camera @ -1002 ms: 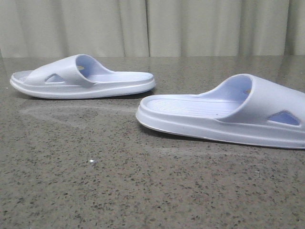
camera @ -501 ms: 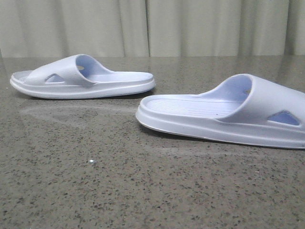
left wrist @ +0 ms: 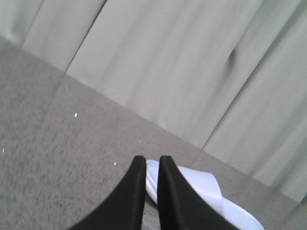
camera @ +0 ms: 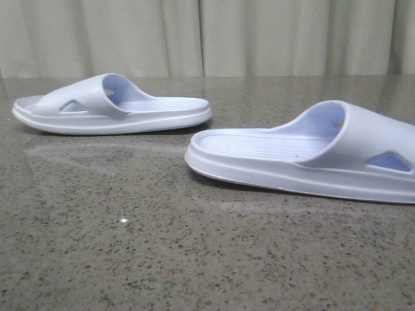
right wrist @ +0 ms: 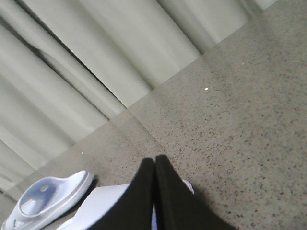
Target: Insert blue slippers together front up
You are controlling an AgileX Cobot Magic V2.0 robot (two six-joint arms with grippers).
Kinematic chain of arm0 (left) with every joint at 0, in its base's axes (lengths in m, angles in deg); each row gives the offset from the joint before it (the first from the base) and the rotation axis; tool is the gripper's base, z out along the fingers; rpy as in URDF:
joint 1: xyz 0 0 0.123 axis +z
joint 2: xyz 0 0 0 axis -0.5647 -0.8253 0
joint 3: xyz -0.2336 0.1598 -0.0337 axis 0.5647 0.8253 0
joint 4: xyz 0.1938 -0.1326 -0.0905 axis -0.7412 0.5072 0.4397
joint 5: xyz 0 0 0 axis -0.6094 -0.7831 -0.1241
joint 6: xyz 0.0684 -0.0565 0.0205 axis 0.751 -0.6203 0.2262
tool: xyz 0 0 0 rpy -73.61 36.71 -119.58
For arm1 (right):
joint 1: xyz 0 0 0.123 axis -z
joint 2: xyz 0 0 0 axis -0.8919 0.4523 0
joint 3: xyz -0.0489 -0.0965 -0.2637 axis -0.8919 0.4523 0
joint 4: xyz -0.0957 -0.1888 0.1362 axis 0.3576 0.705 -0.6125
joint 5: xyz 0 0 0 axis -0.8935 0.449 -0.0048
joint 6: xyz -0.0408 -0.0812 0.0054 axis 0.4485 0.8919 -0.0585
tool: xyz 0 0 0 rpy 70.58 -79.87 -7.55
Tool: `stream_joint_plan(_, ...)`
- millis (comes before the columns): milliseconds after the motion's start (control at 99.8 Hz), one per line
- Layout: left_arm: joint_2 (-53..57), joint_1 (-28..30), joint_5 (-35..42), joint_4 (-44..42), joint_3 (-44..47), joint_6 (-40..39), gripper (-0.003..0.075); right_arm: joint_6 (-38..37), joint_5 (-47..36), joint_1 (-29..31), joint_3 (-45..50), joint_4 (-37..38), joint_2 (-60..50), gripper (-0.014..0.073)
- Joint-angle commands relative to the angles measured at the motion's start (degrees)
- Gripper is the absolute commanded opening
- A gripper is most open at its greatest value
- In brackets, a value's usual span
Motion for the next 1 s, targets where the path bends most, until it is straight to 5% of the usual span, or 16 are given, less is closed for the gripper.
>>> stream_joint_plan(0, -6.7, 0.0, -0.9, -7.4, -8.7, 0.2, 0.0015, 0.9, 1.0, 0.3, -6.9, 5.2, 7.8, -0.0078)
stream_joint_plan(100, -17.1, 0.0, -8.5, -15.7, -17.3, 0.2, 0.0015, 0.9, 7.5, 0.3, -12.9, 8.8, 18.3, -0.0078)
stream_joint_plan(291, -33.4, 0.0, -17.8, -16.6, -27.9, 1.3, 0.0018, 1.8, 17.2, 0.3, -23.4, 12.0, 33.7, -0.0074)
stream_joint_plan(451, -34.6, 0.0, -17.8, -10.8, -28.5, 6.6, 0.0117, 4.2, 22.0, 0.3, -26.3, 12.0, 34.5, 0.0066)
stream_joint_plan(551, -34.6, 0.0, -17.6, -8.0, -28.5, 8.7, 0.0283, 4.2, 23.7, 0.3, -26.3, 12.0, 34.5, 0.0241)
stream_joint_plan(641, -34.6, 0.0, -17.5, -6.9, -28.5, 8.8, 0.0399, 4.2, 24.1, 0.3, -26.3, 12.0, 34.6, 0.0311)
stream_joint_plan(992, -34.7, 0.0, -18.0, -6.2, -28.5, 8.8, 0.0421, 5.6, 24.6, 4.2, -26.3, 11.5, 42.0, 0.0308)
